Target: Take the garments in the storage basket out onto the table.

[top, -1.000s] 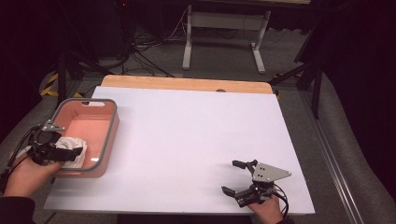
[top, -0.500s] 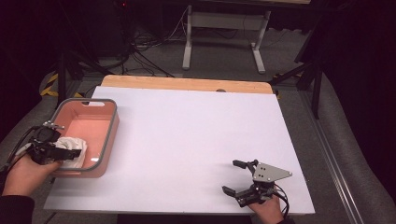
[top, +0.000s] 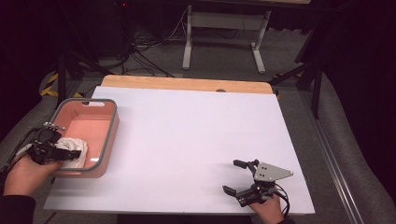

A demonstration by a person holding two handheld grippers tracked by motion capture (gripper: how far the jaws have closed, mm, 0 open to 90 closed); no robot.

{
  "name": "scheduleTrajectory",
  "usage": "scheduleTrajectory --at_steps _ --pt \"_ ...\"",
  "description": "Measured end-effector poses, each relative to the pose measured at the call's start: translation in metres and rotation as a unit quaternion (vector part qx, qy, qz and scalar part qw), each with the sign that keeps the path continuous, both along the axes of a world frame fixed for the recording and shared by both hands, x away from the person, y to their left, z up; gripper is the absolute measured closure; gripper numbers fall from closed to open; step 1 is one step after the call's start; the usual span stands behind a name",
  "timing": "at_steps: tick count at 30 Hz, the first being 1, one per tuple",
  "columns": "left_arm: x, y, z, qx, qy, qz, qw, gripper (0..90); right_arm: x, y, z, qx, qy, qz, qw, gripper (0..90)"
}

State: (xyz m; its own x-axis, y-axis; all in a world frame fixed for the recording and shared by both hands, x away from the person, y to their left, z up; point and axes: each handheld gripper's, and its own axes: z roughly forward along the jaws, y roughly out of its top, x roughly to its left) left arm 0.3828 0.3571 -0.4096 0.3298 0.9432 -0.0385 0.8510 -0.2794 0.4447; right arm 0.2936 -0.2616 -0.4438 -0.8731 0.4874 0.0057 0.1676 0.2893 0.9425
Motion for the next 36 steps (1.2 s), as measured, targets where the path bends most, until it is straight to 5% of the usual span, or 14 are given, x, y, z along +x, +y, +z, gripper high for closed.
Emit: scheduleTrajectory --at_steps 7,19,36 --pt "0.003 -0.002 0.002 0.007 0.015 -0.001 0.9999 34.1 0.0 -0.001 0.001 0.004 -0.001 0.0 1.0 5.2" --pt "0.002 -0.013 0.005 0.036 0.008 -0.014 0.9992 56.1 -0.001 -0.002 0.001 0.006 -0.004 0.002 1.0 5.2" --pt "-0.003 -0.008 0.006 0.011 -0.034 -0.005 0.9993 58.5 0.0 -0.002 0.001 0.005 0.002 0.004 1.0 5.2"
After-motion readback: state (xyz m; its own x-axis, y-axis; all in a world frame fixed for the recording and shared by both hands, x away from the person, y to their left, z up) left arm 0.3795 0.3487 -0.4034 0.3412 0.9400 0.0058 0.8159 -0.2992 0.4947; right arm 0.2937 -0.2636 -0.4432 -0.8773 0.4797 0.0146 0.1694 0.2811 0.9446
